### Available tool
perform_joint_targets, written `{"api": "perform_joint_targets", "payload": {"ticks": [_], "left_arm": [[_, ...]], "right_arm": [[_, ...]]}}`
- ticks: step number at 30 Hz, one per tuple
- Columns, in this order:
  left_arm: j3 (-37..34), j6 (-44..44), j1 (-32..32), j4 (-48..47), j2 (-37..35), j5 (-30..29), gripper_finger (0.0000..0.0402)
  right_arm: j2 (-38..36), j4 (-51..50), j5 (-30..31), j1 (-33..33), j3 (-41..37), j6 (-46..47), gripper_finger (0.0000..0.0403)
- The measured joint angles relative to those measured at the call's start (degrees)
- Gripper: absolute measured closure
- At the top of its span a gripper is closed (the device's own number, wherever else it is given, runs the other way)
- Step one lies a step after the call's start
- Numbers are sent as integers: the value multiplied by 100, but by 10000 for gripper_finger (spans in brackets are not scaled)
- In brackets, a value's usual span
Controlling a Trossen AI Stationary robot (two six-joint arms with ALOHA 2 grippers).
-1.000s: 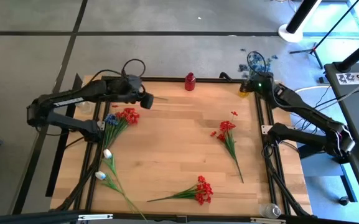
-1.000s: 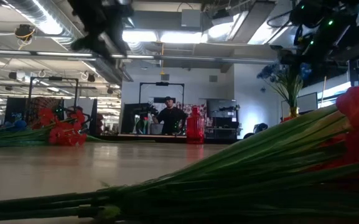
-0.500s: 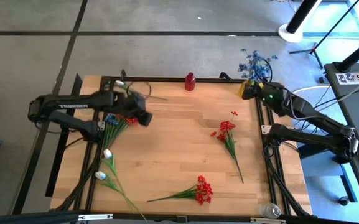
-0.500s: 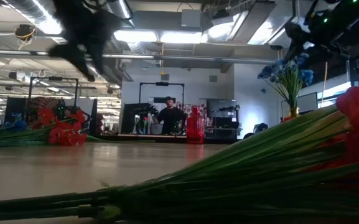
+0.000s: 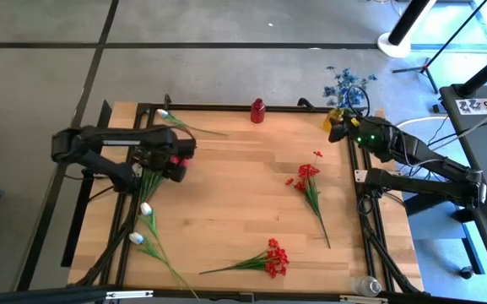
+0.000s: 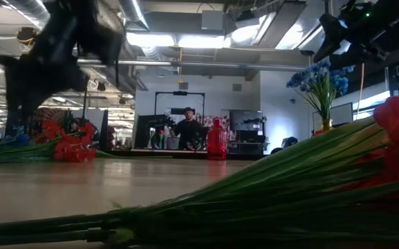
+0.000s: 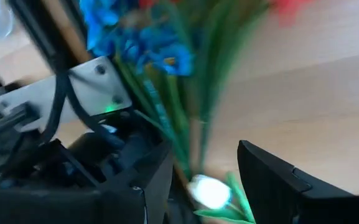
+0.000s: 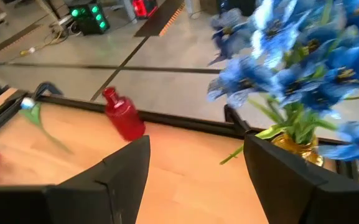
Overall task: Sort flowers into vase by color
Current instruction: Put the blue flowers into the yellow vase
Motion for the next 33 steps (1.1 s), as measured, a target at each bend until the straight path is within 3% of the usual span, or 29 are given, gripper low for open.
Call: {"api": "perform_joint_targets", "payload": {"ticks": [6,13,19,25,30,33], "left_arm": [[-526,398,456,-25,879,-10,228],[-606,611,506,285,1668,-123,228],[-926,683,570,1116,2127,-66,233],[-1139,738,442,1192,2491,-44,290],[-889,648,131,1079,2251,-281,376],[-544,516,-101,740,1934,-446,393]], "right_arm": [[-140,-2,-369,0,0,-207,143],[-397,-33,-522,0,0,-485,143],[-631,-158,-602,-4,0,-634,143],[-855,-374,-605,-4,0,-757,143],[-981,-421,-592,-15,0,-773,143],[-1001,-420,-648,-15,0,-815,143]]}}
